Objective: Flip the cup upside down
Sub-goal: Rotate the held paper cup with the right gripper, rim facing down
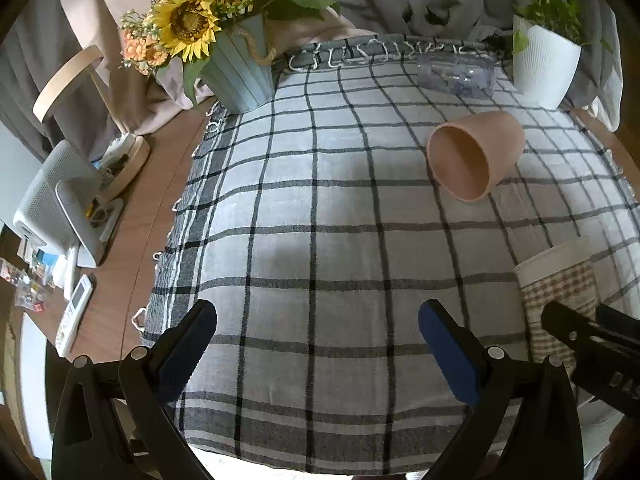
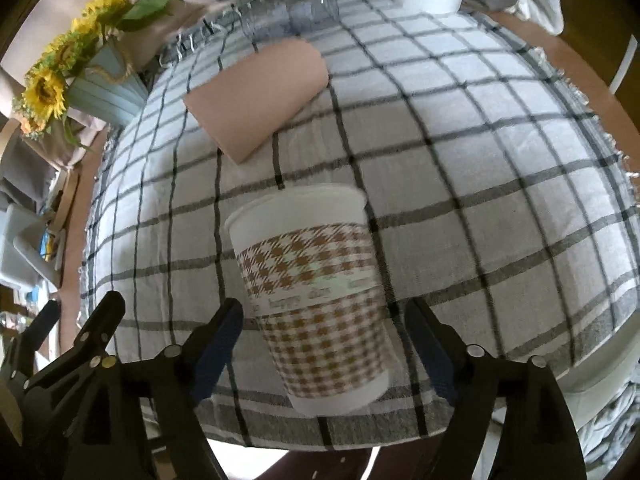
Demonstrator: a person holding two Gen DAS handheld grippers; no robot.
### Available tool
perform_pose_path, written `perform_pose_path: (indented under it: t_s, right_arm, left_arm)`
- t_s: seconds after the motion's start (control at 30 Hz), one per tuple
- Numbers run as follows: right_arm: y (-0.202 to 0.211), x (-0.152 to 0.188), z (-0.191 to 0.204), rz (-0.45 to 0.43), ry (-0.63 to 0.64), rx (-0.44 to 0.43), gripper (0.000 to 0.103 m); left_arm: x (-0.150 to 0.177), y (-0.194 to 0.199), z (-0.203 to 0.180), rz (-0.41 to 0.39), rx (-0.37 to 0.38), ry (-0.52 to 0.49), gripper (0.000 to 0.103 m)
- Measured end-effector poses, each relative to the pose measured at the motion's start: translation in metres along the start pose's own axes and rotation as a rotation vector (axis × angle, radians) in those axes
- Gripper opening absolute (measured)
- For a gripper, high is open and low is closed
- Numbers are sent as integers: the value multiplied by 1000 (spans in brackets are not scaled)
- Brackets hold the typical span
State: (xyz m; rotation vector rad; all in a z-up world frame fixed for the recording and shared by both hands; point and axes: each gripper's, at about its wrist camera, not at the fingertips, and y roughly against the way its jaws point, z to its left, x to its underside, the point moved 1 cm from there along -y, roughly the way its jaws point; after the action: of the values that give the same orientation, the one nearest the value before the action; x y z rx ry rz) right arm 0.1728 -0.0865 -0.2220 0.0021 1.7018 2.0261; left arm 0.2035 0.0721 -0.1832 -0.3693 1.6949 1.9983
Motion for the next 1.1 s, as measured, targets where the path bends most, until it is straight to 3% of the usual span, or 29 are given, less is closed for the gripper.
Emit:
perform_pose_path:
  t_s: [0.13,0.4,0.63,0.83,1.1]
  right_arm:
    - [34,-3,-4,-80,14,2,84]
    - [90,-12,-30,-240,99,108,84]
    - [90,-13,-73,-194,186,140,84]
    - [76,-7,-100,-135,254,147,83]
    - [65,-1,-121,-107,307,173,83]
  left_arm:
    - [3,17,-8,-49,51,3,103]
    - [28,59,-55,-172,131,10,103]
    - [53,74,-106,-180,124,19,103]
    - [69,64,-135,-165,123,71,103]
    - [81,43,-155,-174,112,111,90]
